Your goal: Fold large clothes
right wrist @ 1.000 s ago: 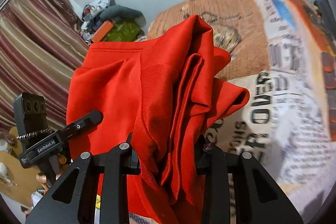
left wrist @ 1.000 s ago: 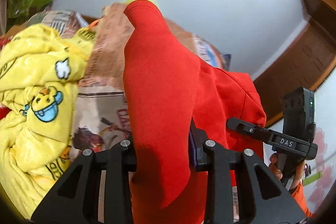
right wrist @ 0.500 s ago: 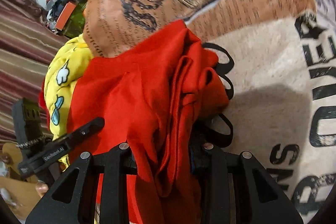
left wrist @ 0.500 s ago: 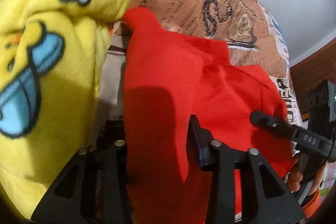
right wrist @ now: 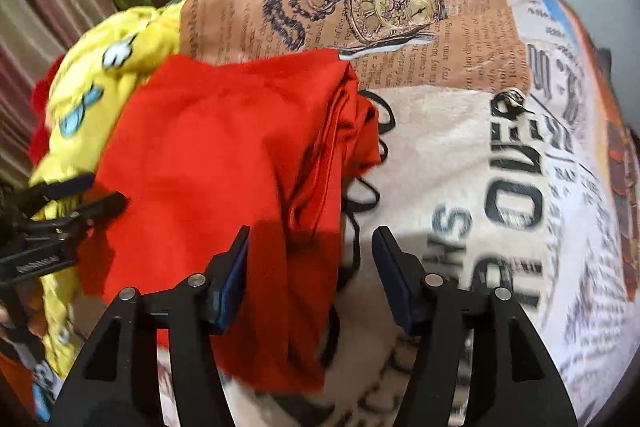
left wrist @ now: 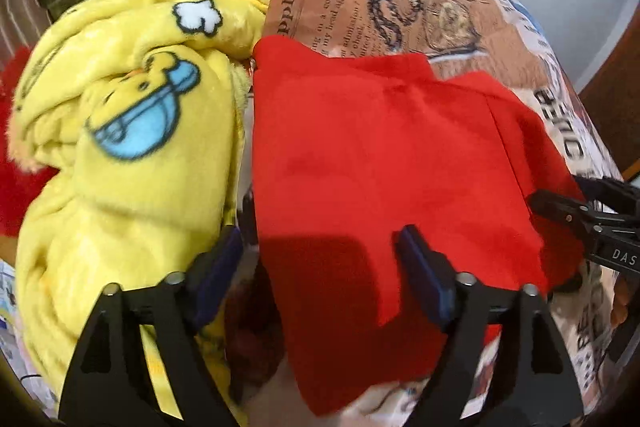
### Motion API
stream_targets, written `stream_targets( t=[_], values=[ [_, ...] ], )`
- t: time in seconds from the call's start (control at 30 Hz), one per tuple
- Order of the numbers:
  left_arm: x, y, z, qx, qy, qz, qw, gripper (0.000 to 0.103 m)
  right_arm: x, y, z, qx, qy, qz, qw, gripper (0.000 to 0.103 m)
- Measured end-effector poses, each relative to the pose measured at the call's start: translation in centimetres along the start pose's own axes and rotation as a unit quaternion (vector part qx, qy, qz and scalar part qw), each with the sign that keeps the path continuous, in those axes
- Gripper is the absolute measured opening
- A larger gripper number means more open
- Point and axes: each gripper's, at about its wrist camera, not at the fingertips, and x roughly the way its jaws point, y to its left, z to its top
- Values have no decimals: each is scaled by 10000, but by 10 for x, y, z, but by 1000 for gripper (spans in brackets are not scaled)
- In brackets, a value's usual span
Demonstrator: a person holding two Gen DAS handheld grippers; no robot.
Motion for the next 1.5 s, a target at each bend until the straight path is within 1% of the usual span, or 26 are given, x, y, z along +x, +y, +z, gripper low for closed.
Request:
stream_targets(
  t=[0.1,0.2,0.27,0.3,0.4,0.47,0.53,0.57,0.63,0.7,0.73,0.77,0.8,0.83,0.87,0.93,0.97,1.03,1.07,1.1,1.13,1.2,1.23,1.3,1.4,1.5],
  values=[
    [-7,-1,-18,-37,21,24,10000,86,-9,-1,-20,-106,-16,-99,9999,57],
    [-13,1,-33,-257,9,-56,9997,88,-19,-1,-30,-127,-88,-170,9997,57],
    [-16,2,-42,-372,54,-90,9993,88,-27,-6,-37,-87,-109,-124,9998,57],
    [-18,2,-49,-409,99,-59,9991,88,-30,-5,-38,-56,-127,-86,9999,57],
    [-23,-3,-63,-321,243,118,9991,88,-44,-6,-43,53,-161,-36,9999,57],
    [-35,-5,-68,-310,225,131,9992,88,-57,-6,-45,110,-207,-43,9997,57],
    [-53,-8,-69,-351,99,81,9993,88,-69,-2,-43,121,-349,-18,9993,57],
    [-66,-10,-68,-357,-23,65,9993,88,-81,-1,-44,109,-453,5,9989,57],
    [-104,-18,-64,-304,-413,24,9987,88,-110,6,-44,67,-746,16,9972,57],
    [-137,-25,-61,-262,-752,-11,9968,88,-136,12,-44,-10,-1028,49,9947,57],
    [-157,-29,-61,-231,-965,-43,9951,88,-154,18,-46,-68,-1238,70,9923,57],
    [-184,-35,-61,-175,-1236,-101,9921,88,-169,22,-48,-105,-1413,83,9899,57],
    [-202,-39,-60,-133,-1418,-141,9897,88,-191,28,-51,-146,-1673,108,9857,57],
    [-226,-45,-61,-82,-1663,-171,9859,88,-202,33,-54,-167,-1819,128,9831,57],
    [-240,-50,-62,-49,-1814,-172,9832,88,-226,40,-59,-229,-2089,181,9775,57],
    [-285,-63,-70,87,-2344,-199,9719,88,-254,48,-68,-321,-2450,247,9687,57],
    [-298,-68,-71,123,-2497,-218,9680,88,-276,55,-75,-379,-2723,289,9610,57],
    [-337,-78,-84,202,-2979,-269,9540,88,-301,64,-86,-415,-3052,360,9507,57],
    [-349,-80,-89,223,-3124,-284,9493,88,-320,69,-96,-436,-3289,419,9424,57],
    [-367,-84,-99,239,-3367,-305,9408,88,-332,72,-103,-444,-3470,460,9357,57],
    [-380,-87,-105,248,-3532,-319,9347,88,-340,74,-109,-447,-3596,482,9308,57],
    [-401,-92,-119,242,-3805,-304,9240,88,-363,81,-126,-473,-3911,504,9178,57],
    [-412,-95,-127,241,-3959,-278,9175,88,-368,83,-130,-479,-3989,510,9143,57],
    [-424,-99,-140,228,-4144,-262,9094,88,-383,89,-145,-496,-4211,483,9044,57],
    [-439,-106,-159,237,-4375,-179,8987,88,-393,95,-160,-512,-4408,447,8950,57],
    [-443,-112,-171,279,-4471,-112,8940,88,-395,99,-168,-506,-4462,413,8925,57]
  ],
)
